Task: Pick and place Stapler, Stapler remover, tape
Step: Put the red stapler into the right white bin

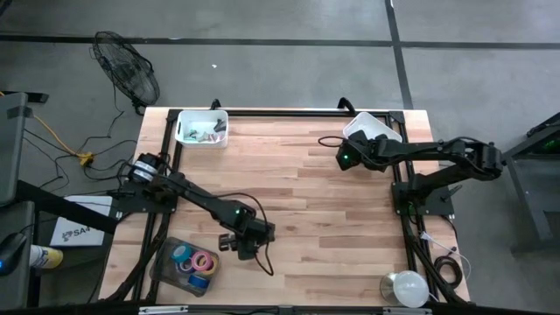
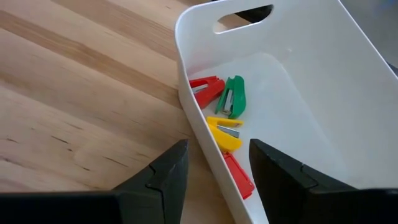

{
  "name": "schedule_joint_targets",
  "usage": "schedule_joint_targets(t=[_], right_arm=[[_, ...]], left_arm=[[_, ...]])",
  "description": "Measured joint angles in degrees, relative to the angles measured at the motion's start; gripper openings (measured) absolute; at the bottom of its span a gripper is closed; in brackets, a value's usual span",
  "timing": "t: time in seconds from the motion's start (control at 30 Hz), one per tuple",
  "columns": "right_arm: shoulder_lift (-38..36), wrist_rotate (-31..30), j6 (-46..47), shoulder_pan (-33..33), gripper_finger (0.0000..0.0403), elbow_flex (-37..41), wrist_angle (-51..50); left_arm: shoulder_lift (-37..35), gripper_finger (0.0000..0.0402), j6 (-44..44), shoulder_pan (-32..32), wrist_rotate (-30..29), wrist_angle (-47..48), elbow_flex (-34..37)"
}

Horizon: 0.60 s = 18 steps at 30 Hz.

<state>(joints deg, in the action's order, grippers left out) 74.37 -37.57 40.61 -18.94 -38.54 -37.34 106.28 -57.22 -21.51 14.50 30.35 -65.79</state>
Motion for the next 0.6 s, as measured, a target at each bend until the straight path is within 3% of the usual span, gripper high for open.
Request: schedule_joint_targets(t=[0.6], right_arm=[[0.0,-1.0,0.4,3.7,0.0161,0.0,0.6]], left_arm=[[1.5,0.0068,2.1,0.1,1.3,0.3,-0.1]])
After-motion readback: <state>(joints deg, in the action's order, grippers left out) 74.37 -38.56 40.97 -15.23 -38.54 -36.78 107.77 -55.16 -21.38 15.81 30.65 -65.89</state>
